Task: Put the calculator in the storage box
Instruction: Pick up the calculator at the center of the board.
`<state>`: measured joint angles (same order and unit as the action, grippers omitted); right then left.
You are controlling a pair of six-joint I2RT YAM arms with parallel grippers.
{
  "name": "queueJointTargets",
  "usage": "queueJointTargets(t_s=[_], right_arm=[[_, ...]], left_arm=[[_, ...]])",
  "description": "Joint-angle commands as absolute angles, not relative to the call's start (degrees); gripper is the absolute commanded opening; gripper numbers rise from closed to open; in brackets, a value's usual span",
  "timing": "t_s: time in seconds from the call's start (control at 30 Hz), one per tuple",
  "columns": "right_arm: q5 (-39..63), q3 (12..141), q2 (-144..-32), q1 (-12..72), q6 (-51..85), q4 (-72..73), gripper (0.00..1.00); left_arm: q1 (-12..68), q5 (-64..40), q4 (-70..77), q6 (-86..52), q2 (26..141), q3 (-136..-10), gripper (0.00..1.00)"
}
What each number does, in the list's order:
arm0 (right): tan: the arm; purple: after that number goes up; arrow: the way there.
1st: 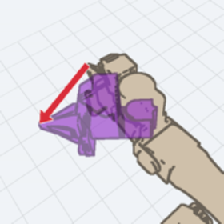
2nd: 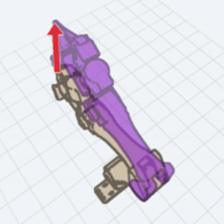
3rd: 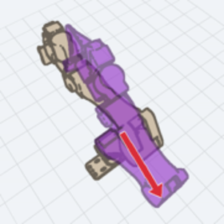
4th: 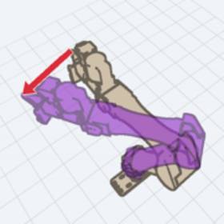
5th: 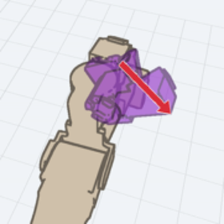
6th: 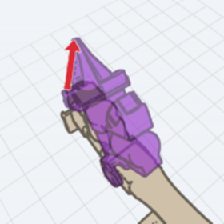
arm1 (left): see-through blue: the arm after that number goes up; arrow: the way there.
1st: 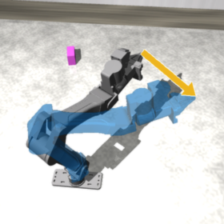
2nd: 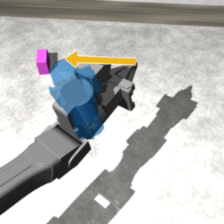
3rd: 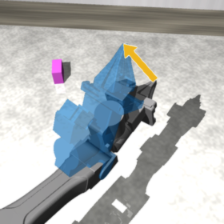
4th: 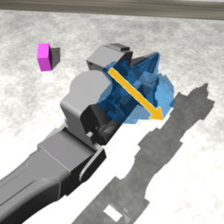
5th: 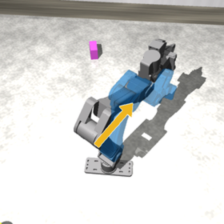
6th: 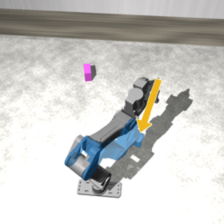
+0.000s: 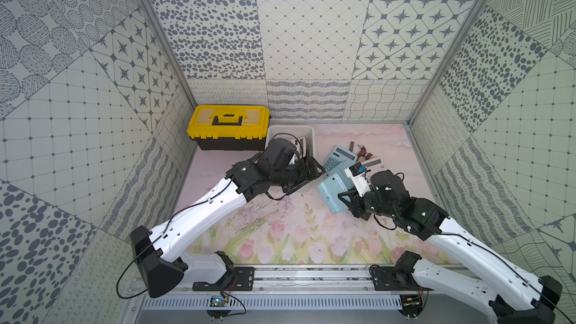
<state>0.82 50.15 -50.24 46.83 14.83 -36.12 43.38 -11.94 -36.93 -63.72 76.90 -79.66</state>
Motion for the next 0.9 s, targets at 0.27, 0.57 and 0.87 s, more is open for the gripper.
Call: queueJointTargets(t_s=[0.27,0.57,0.87], right_arm=[[-32.8,56.0,-55.3,66.1,7.4,-35.0,0.14],[-43.5,59.4,-62.6,72.5,4.2,-34.8,0.14],[-44.3,58.9,-62.8,72.8,3.7,-33.9,0.16]], left_arm=[[44.0,-20.5,-44.6,-78.4,83.5,-84.6,1.00],[46.0,-21.5,-45.2,-78.6,86.1,-86.0,0.68],[46.6,-22.9,-44.3,-78.4,87.6,-86.2,0.28]])
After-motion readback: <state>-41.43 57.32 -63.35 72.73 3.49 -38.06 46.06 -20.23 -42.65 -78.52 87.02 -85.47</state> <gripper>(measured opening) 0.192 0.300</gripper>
